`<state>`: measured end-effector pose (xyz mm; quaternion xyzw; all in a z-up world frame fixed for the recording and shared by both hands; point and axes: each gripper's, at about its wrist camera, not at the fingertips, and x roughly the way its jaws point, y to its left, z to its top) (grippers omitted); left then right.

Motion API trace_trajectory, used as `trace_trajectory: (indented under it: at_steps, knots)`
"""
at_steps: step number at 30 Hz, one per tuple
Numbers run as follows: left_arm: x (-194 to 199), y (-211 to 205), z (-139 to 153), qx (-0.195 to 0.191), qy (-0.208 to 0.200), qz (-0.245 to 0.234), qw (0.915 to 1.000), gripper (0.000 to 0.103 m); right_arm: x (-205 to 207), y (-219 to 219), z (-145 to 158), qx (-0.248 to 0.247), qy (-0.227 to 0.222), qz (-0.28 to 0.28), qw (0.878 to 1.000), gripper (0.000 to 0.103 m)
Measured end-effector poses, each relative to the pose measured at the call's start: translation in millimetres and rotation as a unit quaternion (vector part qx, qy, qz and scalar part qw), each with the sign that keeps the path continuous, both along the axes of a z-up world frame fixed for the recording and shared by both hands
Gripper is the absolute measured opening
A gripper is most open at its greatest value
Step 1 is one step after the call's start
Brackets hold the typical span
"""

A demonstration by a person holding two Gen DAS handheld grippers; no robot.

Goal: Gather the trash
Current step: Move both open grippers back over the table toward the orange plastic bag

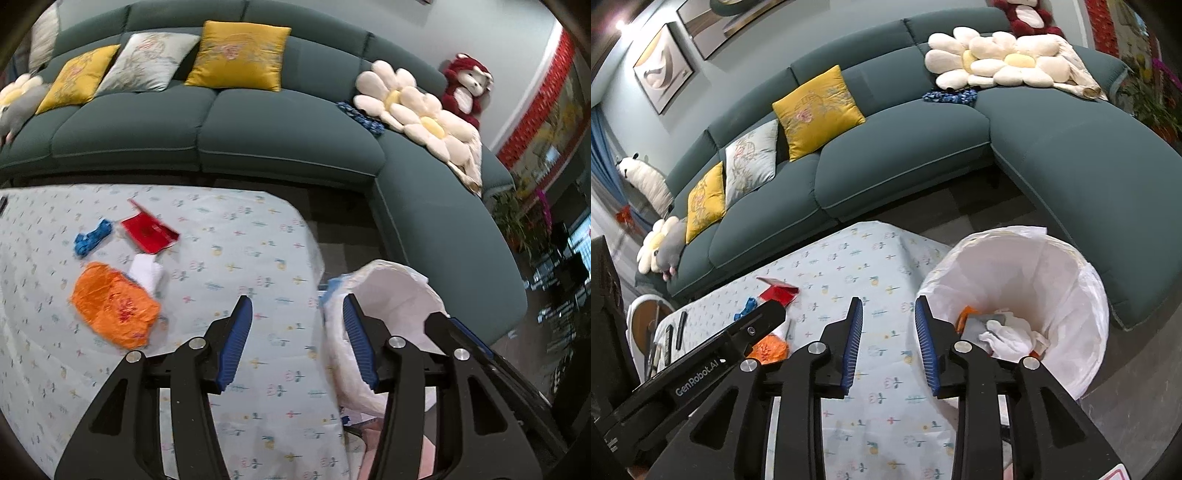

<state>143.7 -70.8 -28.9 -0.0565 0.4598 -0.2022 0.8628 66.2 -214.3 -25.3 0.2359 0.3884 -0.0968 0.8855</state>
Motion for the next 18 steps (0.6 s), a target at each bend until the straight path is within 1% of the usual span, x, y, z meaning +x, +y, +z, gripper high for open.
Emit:
trace_trajectory:
  at_steps: [2,8,12,13,16,18]
  knots:
    - [1.6,13.6,-2.0,0.001,0.000,0.016,0.9999,0.057,2.6,8.9,0.4,-0.003,0.001,0.007,1.000,0.034]
    - [8.8,59.3,-12.3,0.004,0.010,0.056,0.9984,0.057,12.5,40.0,-2.7,-0.007,0.009,0.032,0.999,0.034]
    - [12.7,83.7,-17.2,0.007,0.014,0.073,0.9972,0.057,19.7,62.8,-5.8,-0.008,0.014,0.051,0.999,0.034]
    - [13.8,91.6,-18.9,0.009,0.015,0.079,0.9967,0.058,21.9,69.7,-6.7,-0.008,0.016,0.056,0.998,0.034]
    - [16.6,114.4,-24.6,0.008,0.020,0.101,0.9946,0.066,27.8,85.5,-10.0,-0.010,0.022,0.071,0.997,0.034]
    - [18.5,128.1,-29.7,0.008,0.026,0.114,0.9931,0.067,32.2,96.1,-14.0,-0.010,0.027,0.079,0.996,0.034]
